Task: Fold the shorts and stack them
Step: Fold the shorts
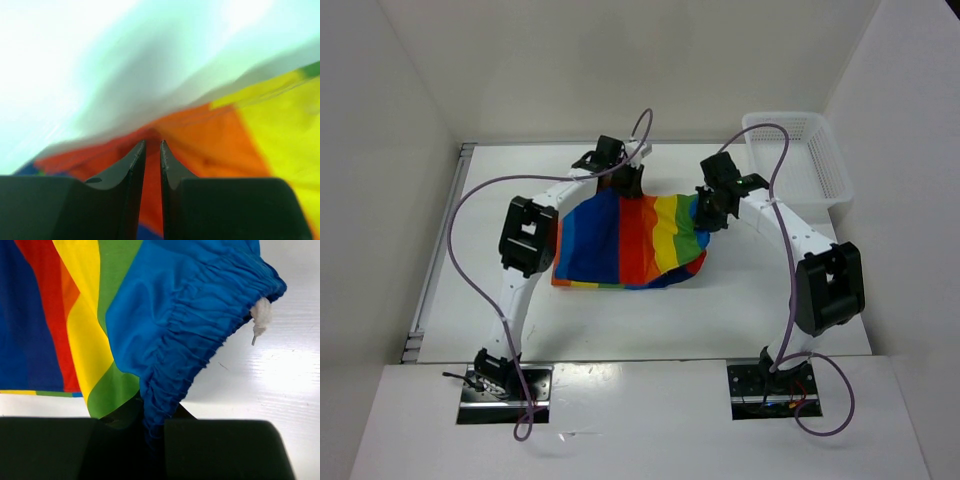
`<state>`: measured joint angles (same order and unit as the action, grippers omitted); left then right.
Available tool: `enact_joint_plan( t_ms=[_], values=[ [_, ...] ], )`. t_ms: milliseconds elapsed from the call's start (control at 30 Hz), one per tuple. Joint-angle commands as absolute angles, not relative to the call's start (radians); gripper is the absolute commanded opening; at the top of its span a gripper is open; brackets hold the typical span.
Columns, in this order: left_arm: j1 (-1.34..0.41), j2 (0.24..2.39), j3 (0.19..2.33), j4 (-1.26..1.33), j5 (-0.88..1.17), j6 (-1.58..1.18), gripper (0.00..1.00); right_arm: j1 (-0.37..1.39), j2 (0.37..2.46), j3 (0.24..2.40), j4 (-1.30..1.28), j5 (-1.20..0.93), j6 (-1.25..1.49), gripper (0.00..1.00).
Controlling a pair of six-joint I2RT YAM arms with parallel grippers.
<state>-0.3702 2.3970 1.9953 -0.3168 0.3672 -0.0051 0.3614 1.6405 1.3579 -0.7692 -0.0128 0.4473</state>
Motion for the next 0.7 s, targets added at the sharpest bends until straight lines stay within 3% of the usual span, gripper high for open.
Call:
enact_joint_plan(
  t_ms=[0, 433, 567, 667],
  values=[
    [-0.406, 2.422, 2.045, -0.224, 0.388, 0.0, 0.25, 0.376, 1.591, 1.318, -0.739, -0.038, 0.451, 0.0],
    [-0.466, 2.557, 2.175, -0.344, 0.336, 0.0, 0.25, 0.376, 1.6, 1.327, -0.739, -0.019, 0.442, 0.0],
    [-0.454, 2.475, 2.142, -0.31, 0.336, 0.0, 0.25, 0.376, 1.6, 1.327, -0.739, -0.018, 0.442, 0.0],
    [-0.423, 2.349, 2.014, -0.215, 0.327, 0.0, 0.33, 0.367, 1.6, 1.318, -0.73, -0.018, 0.442, 0.0]
  ],
)
